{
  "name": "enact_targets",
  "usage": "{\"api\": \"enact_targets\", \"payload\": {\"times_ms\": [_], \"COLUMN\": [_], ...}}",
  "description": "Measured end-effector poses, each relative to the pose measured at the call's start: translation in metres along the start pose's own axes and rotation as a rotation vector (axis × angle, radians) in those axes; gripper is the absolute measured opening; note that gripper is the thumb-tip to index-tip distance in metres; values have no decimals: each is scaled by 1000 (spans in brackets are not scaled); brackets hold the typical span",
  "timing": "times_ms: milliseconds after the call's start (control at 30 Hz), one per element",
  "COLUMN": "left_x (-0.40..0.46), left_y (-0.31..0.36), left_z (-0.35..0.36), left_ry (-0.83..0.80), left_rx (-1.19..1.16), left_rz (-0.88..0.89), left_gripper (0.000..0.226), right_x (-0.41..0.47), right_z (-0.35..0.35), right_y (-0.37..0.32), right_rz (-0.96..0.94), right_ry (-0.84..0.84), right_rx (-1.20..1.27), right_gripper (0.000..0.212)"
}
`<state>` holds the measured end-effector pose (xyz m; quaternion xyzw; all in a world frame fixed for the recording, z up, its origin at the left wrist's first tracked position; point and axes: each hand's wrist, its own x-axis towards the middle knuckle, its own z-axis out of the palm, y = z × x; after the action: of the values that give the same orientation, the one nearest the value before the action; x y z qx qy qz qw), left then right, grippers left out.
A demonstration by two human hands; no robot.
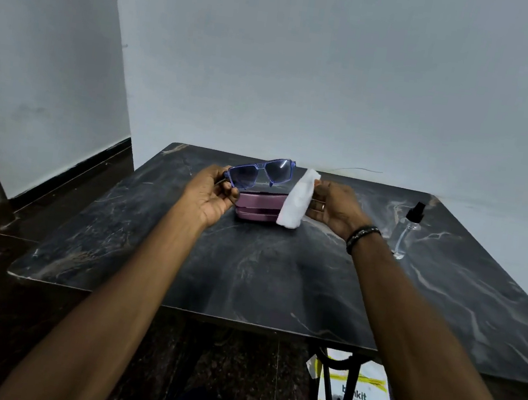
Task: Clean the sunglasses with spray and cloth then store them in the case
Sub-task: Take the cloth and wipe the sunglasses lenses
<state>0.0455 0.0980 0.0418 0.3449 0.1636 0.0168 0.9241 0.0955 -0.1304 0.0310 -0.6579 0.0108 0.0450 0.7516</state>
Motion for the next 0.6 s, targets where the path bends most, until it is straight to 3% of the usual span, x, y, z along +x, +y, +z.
{"api": "enact_targets", "payload": {"times_ms": [133, 300, 367, 467, 600], "left_x": [-14, -30, -35, -42, -49], "left_y": [-11, -28, -35, -42, -50], "left_z": [10, 20, 23, 27, 31], "left_ry": [-17, -34, -41, -42, -52], "left_rx": [12, 45, 64, 82, 105], "left_rz": [-12, -20, -26, -26, -27], "left_gripper": [22, 21, 20, 19, 19], "right_x": [-23, -49, -61, -70, -81], "right_z": [-17, -32, -37, -41, -45], "right_y": [-6, -16, -18, -17, -19], "right_rz": [179, 253, 252, 193, 152], "right_ry": [74, 99, 62, 80, 117], "right_rx": [219, 442, 445, 337, 304], "right_gripper": [28, 35, 35, 6, 14]}}
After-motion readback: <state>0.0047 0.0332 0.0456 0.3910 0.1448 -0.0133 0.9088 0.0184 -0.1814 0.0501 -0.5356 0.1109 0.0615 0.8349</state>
